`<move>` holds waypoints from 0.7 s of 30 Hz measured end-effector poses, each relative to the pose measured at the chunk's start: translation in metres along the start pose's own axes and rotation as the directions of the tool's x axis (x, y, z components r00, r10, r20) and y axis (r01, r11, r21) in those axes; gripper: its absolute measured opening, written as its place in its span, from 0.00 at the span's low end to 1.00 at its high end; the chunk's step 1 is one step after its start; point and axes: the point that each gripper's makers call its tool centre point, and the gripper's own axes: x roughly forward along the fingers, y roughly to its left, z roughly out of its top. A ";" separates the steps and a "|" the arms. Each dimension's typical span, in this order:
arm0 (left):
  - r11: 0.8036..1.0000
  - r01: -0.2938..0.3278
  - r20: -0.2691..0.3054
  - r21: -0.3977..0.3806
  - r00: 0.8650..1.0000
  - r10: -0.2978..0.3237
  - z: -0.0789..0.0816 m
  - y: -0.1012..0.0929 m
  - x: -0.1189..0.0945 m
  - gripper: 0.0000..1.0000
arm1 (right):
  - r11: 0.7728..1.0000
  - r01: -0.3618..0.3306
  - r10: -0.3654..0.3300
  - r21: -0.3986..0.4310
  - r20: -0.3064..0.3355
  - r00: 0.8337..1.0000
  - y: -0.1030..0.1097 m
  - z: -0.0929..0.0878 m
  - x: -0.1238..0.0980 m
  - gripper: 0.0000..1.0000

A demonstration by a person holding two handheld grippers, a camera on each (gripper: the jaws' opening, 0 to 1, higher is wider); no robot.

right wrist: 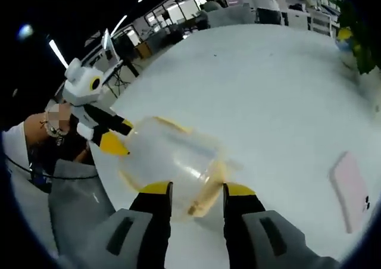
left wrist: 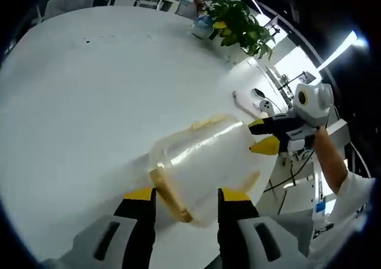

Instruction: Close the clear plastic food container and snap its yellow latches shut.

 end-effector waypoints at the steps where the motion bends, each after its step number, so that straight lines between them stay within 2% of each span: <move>1: 1.000 -0.002 0.005 0.001 1.000 0.002 0.000 0.000 0.000 0.36 | 1.000 0.000 0.000 0.005 0.002 1.000 0.000 0.000 0.000 0.32; 5: 0.999 -0.025 0.032 0.029 0.999 0.024 0.003 0.000 0.000 0.37 | 1.000 -0.008 0.007 0.020 0.007 1.000 0.000 -0.001 0.001 0.33; 21: 1.000 -0.025 0.010 0.016 1.000 0.025 0.004 0.001 0.002 0.37 | 1.000 -0.003 0.004 0.031 -0.007 1.000 0.002 -0.001 0.002 0.31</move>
